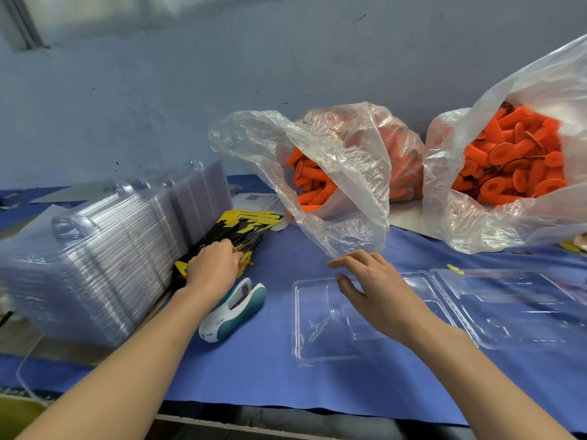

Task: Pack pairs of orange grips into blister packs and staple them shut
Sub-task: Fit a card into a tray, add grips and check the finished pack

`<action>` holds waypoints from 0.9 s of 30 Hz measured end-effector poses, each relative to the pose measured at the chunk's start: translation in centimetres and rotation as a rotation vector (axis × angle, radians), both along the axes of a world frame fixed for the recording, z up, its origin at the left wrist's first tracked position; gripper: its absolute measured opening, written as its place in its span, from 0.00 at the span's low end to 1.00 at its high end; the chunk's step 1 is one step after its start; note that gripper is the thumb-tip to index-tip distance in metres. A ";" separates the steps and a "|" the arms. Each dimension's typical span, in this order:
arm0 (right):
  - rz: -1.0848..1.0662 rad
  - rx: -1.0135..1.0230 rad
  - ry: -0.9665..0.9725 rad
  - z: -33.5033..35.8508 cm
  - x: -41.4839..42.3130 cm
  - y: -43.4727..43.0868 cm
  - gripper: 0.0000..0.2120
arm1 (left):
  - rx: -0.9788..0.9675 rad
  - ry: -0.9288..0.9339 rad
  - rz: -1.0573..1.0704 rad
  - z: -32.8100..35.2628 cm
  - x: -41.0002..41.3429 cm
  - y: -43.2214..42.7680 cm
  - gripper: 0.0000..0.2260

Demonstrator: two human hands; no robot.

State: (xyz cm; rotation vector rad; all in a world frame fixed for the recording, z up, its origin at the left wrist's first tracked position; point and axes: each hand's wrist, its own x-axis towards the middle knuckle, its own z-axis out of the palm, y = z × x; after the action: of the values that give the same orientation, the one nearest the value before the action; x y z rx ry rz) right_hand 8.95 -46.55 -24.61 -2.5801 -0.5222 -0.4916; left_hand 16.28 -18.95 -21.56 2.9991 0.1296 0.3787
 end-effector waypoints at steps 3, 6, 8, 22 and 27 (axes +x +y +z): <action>-0.006 0.038 -0.014 0.3 -0.2 -0.2 0.15 | 0.184 -0.230 -0.037 3.4 -2.0 0.0 0.13; -0.008 0.192 -0.049 1.4 -0.1 -0.4 0.18 | 0.158 -0.512 -0.087 8.0 -5.1 0.3 0.10; 0.005 0.421 -0.013 2.6 -0.2 -0.4 0.25 | 0.036 -0.545 -0.156 10.4 -7.2 0.2 0.08; 0.012 1.195 0.096 4.5 -2.5 -4.4 0.10 | -0.576 -0.060 -0.545 6.3 -5.0 -5.7 0.06; -0.147 1.451 0.158 3.2 -2.4 -6.2 0.09 | -1.252 0.316 -0.419 2.5 -4.3 -6.1 0.07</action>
State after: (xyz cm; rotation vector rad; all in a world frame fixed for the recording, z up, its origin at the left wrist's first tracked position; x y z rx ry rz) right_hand 6.55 -52.71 -21.41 -1.2258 0.1217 -0.4437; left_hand 11.95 -25.10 -19.06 1.7434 -0.1776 -0.1903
